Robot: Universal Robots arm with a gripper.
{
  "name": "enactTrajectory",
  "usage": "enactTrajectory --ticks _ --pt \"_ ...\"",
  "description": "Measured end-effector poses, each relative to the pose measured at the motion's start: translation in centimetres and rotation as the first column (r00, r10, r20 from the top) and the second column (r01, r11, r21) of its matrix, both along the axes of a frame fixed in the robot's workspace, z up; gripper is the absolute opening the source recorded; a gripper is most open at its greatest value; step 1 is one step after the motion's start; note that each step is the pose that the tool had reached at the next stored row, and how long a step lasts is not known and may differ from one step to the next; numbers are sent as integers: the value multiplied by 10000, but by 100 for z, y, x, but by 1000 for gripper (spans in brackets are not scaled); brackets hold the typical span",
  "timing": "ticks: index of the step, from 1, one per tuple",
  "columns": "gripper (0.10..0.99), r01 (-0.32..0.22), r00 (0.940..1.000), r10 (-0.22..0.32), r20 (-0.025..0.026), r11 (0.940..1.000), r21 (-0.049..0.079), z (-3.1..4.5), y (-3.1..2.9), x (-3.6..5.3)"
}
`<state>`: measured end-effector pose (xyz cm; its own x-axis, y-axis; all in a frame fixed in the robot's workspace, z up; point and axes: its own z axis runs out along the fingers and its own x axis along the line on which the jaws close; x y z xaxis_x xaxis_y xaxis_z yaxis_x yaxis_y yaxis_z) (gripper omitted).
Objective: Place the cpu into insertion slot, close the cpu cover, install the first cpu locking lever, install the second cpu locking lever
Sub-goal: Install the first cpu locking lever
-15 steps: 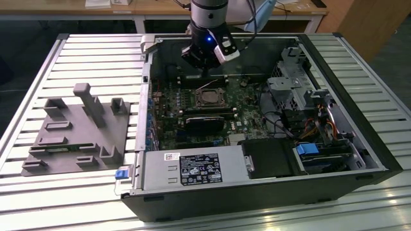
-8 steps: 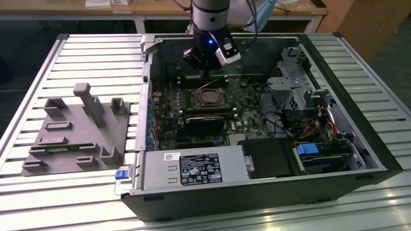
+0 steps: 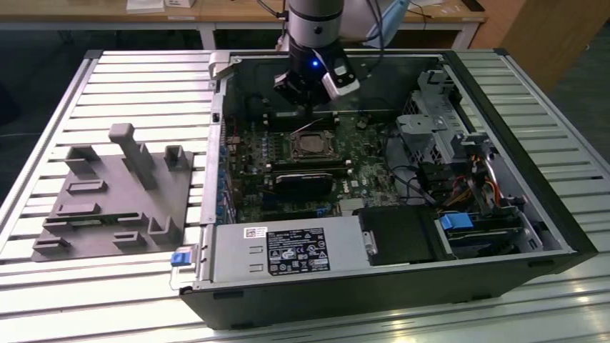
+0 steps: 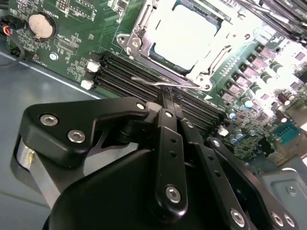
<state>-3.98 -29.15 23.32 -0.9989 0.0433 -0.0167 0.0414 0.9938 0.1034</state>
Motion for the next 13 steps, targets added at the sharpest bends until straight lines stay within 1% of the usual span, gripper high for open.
enactTrajectory --ticks 5,13 --pt "106 -2 10000 2 -7 10000 0 -32 6 57" --pt "106 -3 10000 3 -7 10000 -1 -64 12 71"
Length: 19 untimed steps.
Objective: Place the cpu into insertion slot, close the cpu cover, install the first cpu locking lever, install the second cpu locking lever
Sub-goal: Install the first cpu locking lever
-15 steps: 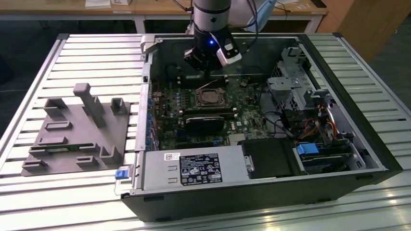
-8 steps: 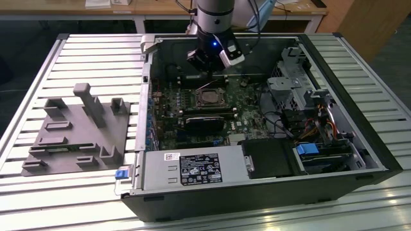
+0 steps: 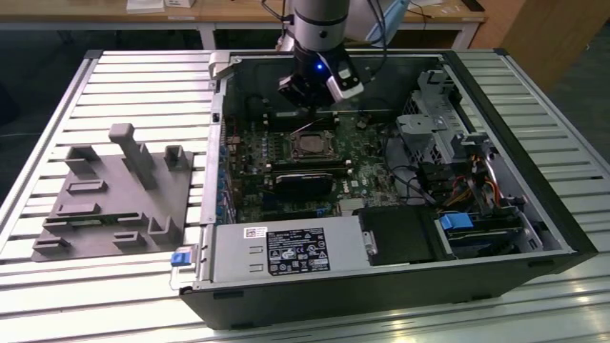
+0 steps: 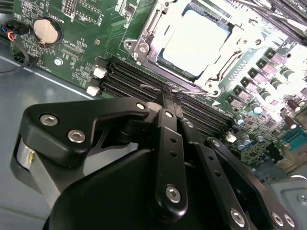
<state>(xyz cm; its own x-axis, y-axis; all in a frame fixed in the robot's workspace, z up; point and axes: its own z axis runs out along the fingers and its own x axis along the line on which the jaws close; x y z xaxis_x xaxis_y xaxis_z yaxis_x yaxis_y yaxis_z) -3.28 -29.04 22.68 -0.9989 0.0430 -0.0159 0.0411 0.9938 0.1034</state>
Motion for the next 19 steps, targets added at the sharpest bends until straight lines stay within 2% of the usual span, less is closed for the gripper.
enactTrajectory --ticks 8,19 --pt "106 1 10000 -1 -7 10000 0 -36 4 40" --pt "106 1 10000 -1 -46 10000 1 -138 11 82"
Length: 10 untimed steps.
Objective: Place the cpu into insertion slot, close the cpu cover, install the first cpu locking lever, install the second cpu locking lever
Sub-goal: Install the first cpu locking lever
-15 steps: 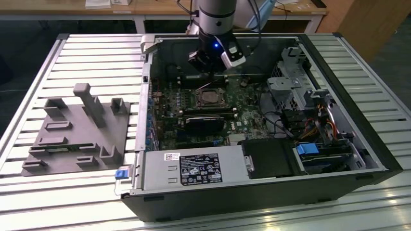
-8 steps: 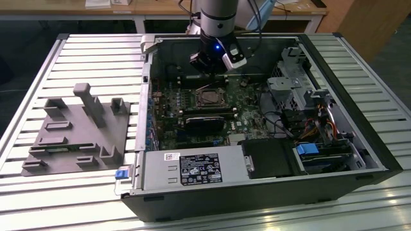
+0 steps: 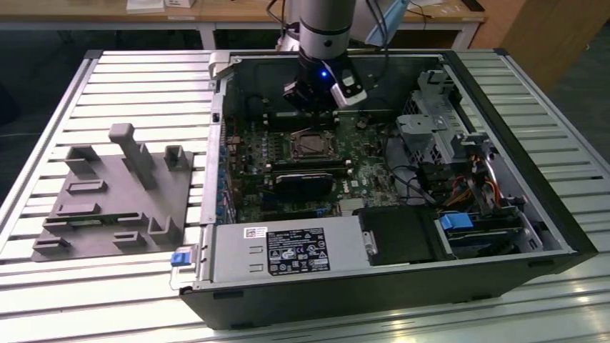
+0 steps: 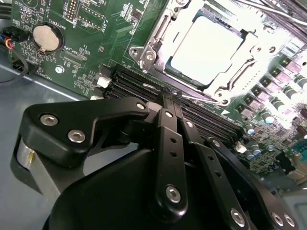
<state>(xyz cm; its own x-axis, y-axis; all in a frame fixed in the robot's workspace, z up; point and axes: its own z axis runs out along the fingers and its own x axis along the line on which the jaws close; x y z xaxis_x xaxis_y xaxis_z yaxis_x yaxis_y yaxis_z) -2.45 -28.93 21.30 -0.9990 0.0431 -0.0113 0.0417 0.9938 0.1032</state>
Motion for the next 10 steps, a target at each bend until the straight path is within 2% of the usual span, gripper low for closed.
enactTrajectory --ticks 10 --pt "106 -1 10000 1 -83 10000 -1 -82 10 54"
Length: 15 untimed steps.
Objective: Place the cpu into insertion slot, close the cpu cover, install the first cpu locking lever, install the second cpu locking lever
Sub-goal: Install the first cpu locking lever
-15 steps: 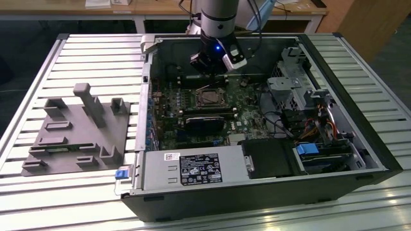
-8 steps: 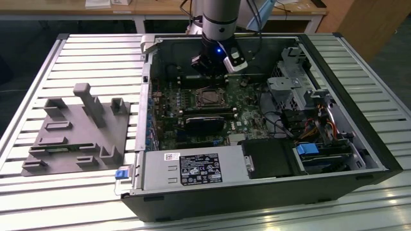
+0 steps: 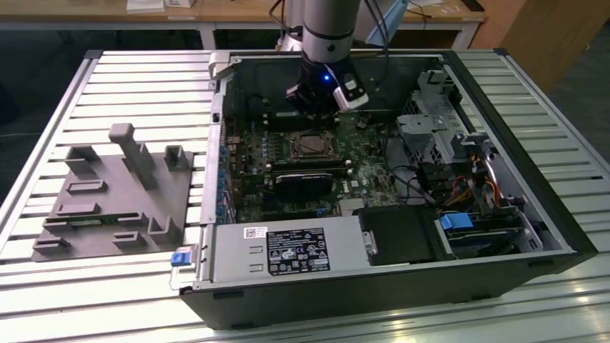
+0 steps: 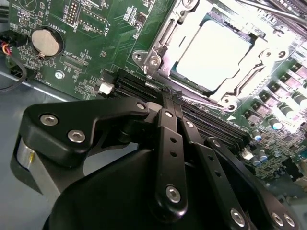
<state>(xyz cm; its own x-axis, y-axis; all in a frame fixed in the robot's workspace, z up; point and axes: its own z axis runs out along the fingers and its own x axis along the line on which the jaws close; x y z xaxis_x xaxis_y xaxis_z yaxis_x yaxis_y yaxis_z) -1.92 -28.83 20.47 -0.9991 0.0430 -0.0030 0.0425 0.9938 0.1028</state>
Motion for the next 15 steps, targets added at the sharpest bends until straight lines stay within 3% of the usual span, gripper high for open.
enactTrajectory --ticks 6,15 --pt "106 1 10000 -1 -46 10000 -7 -42 3 10" --pt "106 1 10000 -1 -47 10000 -43 -44 4 16"
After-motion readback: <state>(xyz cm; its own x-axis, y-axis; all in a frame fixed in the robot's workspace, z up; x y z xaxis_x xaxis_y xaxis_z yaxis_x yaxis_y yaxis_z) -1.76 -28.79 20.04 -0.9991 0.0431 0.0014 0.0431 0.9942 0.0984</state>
